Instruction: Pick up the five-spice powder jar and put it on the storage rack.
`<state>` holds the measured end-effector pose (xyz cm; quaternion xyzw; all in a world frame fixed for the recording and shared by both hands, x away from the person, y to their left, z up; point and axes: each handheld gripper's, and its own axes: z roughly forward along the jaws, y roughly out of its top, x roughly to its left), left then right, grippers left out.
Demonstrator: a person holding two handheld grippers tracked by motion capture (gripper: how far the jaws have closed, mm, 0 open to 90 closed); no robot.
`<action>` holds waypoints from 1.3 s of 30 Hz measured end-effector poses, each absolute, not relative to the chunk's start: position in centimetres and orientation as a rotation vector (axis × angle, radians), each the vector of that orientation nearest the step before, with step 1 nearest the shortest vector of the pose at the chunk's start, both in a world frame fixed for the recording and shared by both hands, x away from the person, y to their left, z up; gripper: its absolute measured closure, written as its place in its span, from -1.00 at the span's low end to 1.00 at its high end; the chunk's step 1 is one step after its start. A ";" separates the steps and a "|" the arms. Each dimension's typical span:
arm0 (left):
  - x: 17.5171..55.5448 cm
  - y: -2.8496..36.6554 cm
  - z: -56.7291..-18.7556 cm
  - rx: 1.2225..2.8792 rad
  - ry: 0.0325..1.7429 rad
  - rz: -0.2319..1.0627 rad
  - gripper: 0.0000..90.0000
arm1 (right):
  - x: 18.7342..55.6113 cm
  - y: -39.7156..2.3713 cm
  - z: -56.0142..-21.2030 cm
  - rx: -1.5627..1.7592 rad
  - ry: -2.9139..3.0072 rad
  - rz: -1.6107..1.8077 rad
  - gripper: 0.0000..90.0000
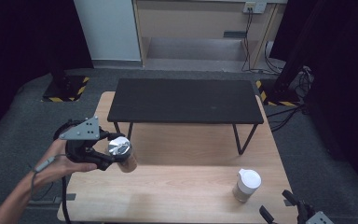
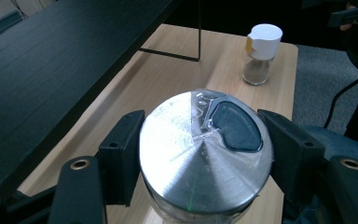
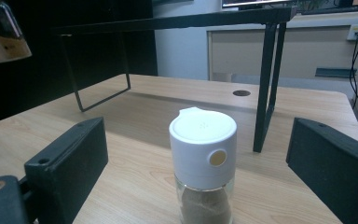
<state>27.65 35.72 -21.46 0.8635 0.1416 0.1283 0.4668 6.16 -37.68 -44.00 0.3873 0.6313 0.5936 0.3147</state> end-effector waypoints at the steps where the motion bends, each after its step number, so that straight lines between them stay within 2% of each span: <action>1: 27.7 35.5 -21.0 2.128 0.344 0.309 -0.25 | 6.2 -37.7 -44.0 1.020 1.665 1.565 -0.87; 13: 28.7 34.3 -17.5 2.149 0.347 0.307 -0.25 | 6.2 -37.8 -44.0 1.017 1.666 1.569 -0.87; 23: 30.1 33.7 -15.3 2.127 0.423 0.376 -0.25 | 6.3 -37.8 -44.1 1.014 1.667 1.574 -0.87; 31: 33.0 32.7 -13.0 2.112 0.521 0.430 -0.25 | 6.2 -37.8 -44.1 1.013 1.669 1.575 -0.87; 39: 36.7 31.0 -12.0 2.124 0.549 0.456 -0.25 | 6.2 -37.9 -44.1 1.012 1.667 1.578 -0.87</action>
